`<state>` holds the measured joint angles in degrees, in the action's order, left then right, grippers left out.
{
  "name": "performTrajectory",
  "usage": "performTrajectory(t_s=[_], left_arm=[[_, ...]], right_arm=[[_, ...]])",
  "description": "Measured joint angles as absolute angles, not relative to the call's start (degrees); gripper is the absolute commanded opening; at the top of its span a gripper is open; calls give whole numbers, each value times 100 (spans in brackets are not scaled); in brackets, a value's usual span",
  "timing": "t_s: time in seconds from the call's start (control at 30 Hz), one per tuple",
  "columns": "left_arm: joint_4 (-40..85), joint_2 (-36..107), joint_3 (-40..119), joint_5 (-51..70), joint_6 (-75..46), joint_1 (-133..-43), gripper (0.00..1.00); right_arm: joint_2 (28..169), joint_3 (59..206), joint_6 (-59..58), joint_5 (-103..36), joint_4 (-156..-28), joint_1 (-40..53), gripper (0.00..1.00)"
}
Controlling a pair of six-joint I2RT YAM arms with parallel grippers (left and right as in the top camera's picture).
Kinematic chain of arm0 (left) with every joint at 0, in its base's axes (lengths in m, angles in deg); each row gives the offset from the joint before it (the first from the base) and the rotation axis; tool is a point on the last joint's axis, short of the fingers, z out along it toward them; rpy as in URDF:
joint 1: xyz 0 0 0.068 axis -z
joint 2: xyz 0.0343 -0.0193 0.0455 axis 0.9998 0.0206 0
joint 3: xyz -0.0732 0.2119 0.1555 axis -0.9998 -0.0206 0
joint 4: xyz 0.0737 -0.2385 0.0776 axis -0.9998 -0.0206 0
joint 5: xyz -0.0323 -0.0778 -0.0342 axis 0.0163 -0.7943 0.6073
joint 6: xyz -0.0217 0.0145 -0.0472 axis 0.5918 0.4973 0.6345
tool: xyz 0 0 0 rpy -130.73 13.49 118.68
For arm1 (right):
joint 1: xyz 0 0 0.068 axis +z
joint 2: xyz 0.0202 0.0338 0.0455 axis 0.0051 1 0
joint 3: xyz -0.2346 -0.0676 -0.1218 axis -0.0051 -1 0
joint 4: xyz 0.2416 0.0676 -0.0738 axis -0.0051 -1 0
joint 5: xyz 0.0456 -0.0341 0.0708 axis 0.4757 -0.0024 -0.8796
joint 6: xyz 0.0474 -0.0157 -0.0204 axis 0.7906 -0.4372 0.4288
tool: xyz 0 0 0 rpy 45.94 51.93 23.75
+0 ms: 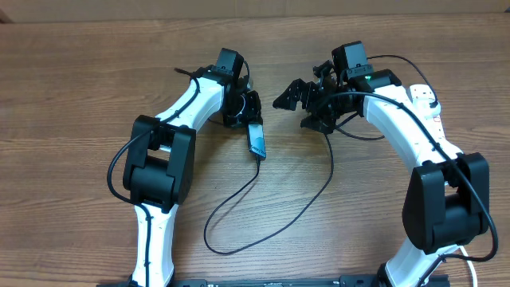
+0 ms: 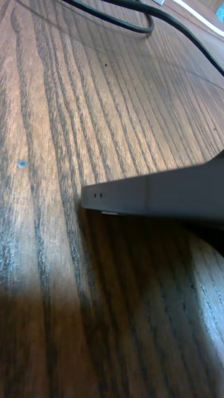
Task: Plug charger to phone and switch on socket
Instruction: 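Lower the phone flat onto the table with the left gripper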
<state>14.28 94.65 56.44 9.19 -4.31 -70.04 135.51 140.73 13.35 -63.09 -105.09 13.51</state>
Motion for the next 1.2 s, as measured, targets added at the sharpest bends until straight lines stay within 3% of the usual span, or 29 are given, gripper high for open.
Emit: performTrajectory(t_s=[0.13,1.03,1.2], left_arm=[[1447,9460,5640,888,-394,-7004,31],[1141,9386,5640,1061,-391,-7004,32],[1084,9353,5640,1140,-391,-7004,46]], right_arm=[[13551,14073,1335,-6309,-10511,1351,98],[13551,14073,1316,-6309,-10566,1351,98],[13551,14073,1314,-6290,-10570,1351,98]])
